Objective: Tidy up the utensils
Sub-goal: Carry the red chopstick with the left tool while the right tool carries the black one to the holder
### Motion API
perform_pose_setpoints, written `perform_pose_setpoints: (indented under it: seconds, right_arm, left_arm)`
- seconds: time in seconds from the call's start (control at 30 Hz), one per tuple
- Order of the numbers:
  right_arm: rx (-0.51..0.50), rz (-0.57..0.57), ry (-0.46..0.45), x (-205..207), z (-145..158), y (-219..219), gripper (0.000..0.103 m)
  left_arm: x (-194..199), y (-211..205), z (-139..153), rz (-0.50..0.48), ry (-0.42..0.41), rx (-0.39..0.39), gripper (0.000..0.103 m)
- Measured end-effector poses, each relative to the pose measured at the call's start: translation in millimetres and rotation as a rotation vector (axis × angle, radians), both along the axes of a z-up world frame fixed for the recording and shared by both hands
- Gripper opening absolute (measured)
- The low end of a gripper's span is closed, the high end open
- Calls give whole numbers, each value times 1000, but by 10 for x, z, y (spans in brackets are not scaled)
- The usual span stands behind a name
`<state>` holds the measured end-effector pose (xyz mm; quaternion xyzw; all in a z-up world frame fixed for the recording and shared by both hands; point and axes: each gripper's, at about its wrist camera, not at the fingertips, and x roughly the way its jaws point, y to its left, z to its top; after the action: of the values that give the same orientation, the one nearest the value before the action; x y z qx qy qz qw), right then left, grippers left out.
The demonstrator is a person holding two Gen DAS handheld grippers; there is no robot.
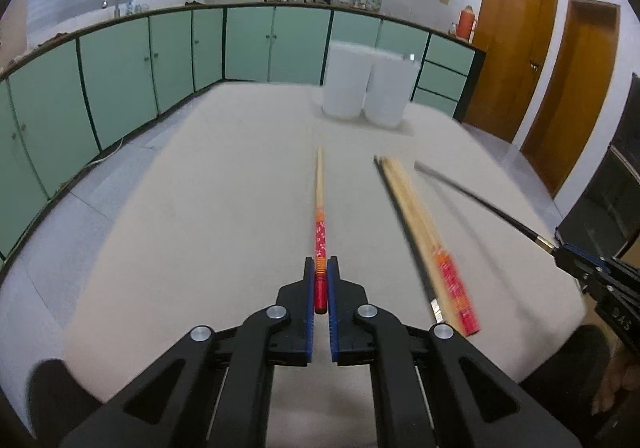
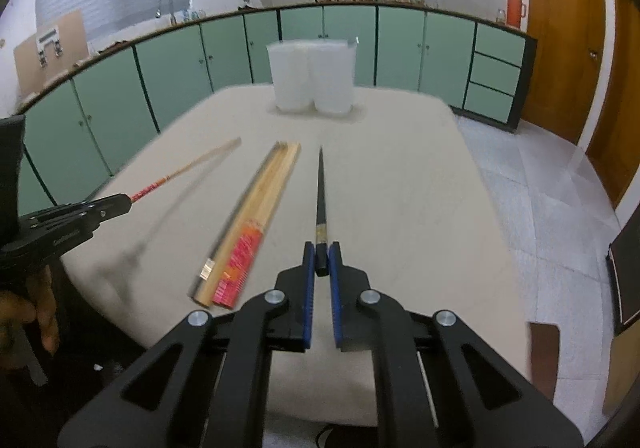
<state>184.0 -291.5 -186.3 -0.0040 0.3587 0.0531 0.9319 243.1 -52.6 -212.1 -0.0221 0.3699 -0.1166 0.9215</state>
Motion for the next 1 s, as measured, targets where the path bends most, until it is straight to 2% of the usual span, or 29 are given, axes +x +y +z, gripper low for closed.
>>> perform_pose_setpoints:
  seconds: [0.1,0.37,0.47,0.7,1.0]
  right_arm:
    - [-5,24,-34,-58,411,-17,6]
    - [-15,89,-100,129,1047,-5,6]
    - [-36,118,-85,359,1142,11,6]
    - [-28,152,-24,921,1325,-54,6]
    - [-80,208,58,1376,1583,98,6]
  left_arm:
    - [-28,29,320,-15,-26,7,6]
    - [0,26,965,-67,-111,16,6]
    - [97,-12,1116,-95,-125,28,6]
    - [506,-2,1269,-130,-71,-3,6]
    - [946,-98,1494,-187,-36,9,6]
